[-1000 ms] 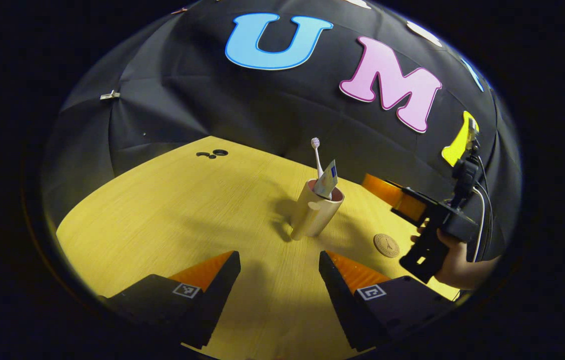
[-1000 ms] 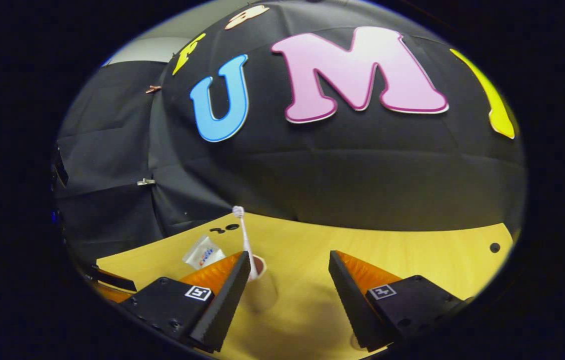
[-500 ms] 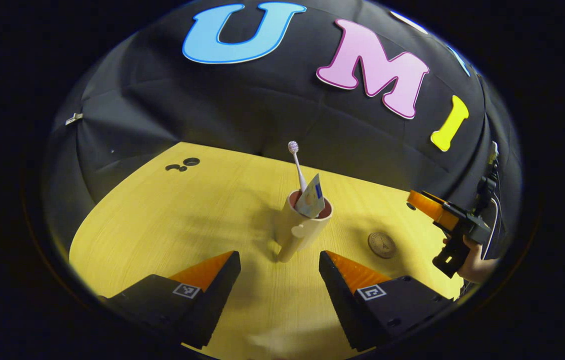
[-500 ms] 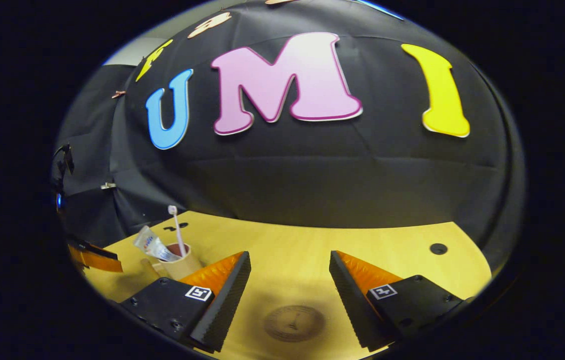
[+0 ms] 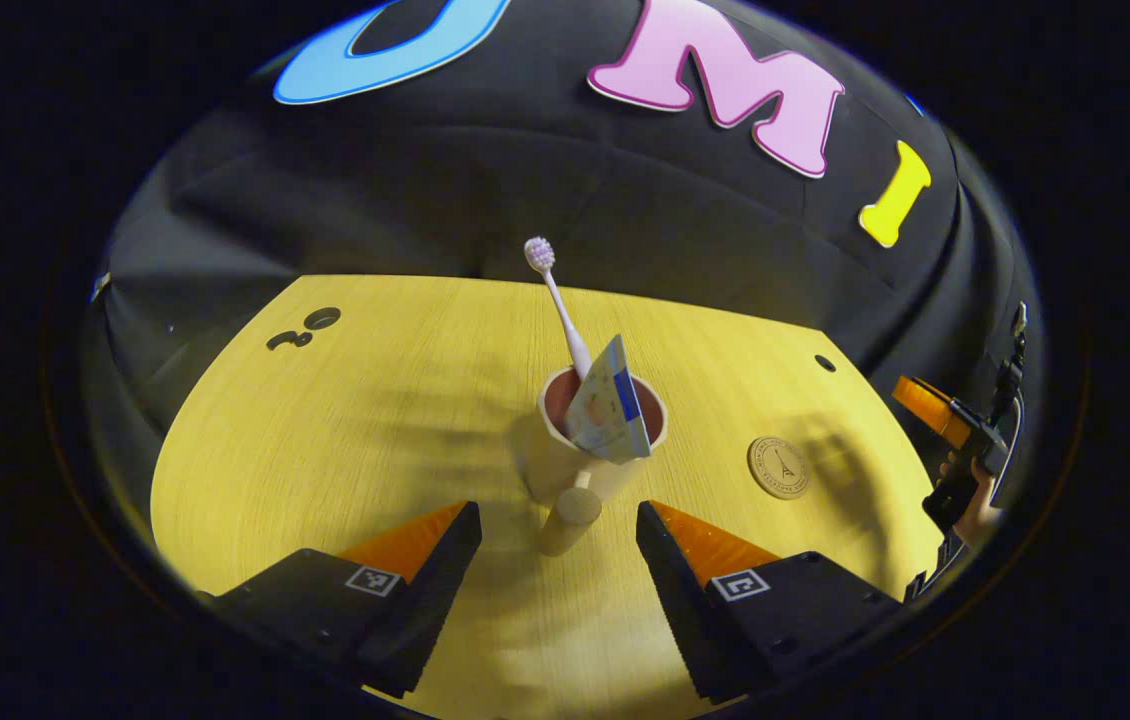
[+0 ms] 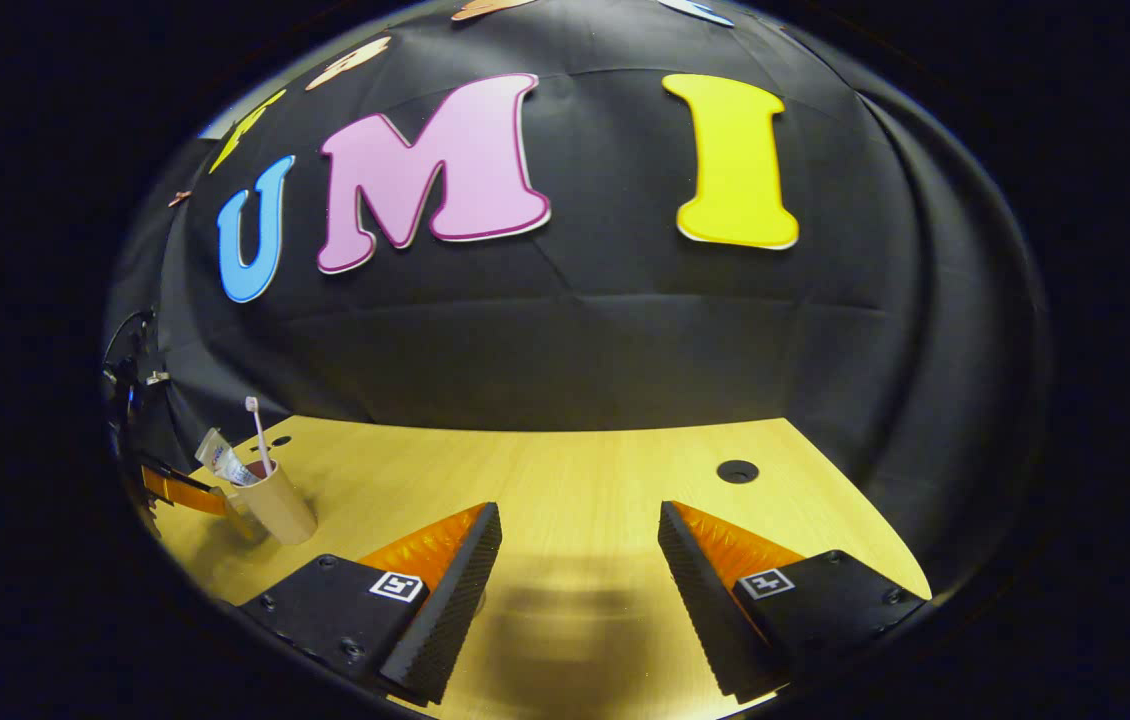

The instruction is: Put the toothbrush and toothpaste on the desktop into the cup, then pick up the cup and place it on the coaster on the desktop.

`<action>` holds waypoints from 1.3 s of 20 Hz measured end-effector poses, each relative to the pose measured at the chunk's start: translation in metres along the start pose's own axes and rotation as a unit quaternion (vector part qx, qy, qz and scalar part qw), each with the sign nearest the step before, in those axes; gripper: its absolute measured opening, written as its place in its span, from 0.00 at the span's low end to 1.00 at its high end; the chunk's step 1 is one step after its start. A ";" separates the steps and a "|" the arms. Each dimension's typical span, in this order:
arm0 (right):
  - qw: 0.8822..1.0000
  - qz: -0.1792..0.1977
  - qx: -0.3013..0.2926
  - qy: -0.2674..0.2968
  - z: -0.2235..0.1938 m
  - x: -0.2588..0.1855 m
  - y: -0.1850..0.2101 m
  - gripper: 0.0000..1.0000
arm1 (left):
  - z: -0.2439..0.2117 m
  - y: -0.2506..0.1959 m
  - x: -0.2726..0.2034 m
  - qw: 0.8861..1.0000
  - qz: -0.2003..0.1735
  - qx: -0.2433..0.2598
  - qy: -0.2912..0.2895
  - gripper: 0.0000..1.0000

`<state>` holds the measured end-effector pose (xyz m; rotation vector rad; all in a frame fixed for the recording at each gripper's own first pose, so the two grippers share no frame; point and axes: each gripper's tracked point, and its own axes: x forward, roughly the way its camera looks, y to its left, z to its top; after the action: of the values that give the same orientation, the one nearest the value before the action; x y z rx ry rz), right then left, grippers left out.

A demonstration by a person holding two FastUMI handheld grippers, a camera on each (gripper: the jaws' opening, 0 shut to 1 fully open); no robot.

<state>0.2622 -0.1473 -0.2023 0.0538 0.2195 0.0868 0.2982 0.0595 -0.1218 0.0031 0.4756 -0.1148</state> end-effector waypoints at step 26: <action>0.994 -0.051 0.066 0.071 -0.032 -0.060 -0.051 0.98 | -0.009 -0.013 0.042 0.991 0.023 0.042 0.126 0.22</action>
<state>0.2008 -0.2022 -0.2240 0.1672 0.3702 -0.0266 0.3297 0.0425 -0.1484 0.1114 0.7227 -0.0885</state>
